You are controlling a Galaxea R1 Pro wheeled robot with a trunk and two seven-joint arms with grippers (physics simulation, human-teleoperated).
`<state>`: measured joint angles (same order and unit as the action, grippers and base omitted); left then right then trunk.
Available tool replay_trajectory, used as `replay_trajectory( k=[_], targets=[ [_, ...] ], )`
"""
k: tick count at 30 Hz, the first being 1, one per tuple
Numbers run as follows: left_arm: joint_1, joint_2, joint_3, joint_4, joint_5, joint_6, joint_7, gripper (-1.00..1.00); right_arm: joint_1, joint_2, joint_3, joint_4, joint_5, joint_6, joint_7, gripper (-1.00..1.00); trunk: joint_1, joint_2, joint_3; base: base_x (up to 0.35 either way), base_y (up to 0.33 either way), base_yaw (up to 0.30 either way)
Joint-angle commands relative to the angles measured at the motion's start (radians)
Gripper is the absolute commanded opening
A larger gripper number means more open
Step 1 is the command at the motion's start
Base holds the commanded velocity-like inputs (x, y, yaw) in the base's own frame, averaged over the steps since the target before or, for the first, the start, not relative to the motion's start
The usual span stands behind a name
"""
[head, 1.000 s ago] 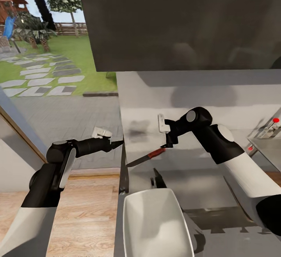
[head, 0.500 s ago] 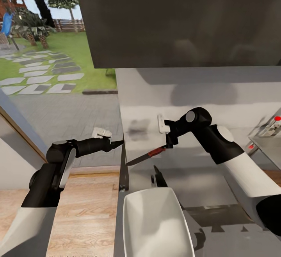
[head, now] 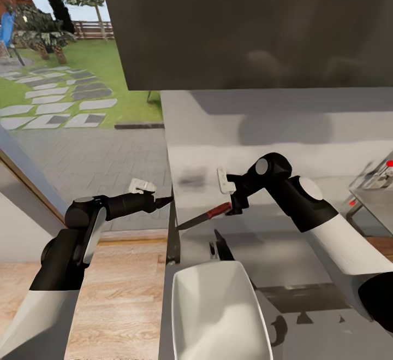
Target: In the kitchen, take the Vidalia onion out of the sink, dice it on the chopping board with the paring knife, put the diced onion into the bowl on the countertop, then place both the paring knife and the chopping board into the sink.
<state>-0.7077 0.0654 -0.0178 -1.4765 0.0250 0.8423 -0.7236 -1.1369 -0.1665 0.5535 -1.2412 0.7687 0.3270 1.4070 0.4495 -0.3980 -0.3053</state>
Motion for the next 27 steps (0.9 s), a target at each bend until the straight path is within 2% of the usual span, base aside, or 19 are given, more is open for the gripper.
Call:
replay_trajectory(
  k=[1,12,27],
  targets=[
    [-0.001,0.001,-0.001,-0.001,0.003,0.007,0.0,1.0,-0.001,-0.001,0.002,-0.001,0.002,0.01,0.005,1.0,0.001,-0.002,-0.003,0.0,0.0,0.0],
    [-0.001,0.001,-0.001,-0.004,0.003,0.008,0.0,1.0,-0.001,-0.001,-0.001,-0.001,0.003,0.012,0.01,1.0,0.001,-0.002,-0.014,0.0,0.0,0.0],
    [-0.001,0.001,0.001,-0.013,0.003,0.009,0.0,1.0,-0.001,-0.001,-0.001,-0.001,0.004,0.014,0.01,1.0,0.001,-0.002,-0.015,0.016,-0.039,0.0]
  ],
)
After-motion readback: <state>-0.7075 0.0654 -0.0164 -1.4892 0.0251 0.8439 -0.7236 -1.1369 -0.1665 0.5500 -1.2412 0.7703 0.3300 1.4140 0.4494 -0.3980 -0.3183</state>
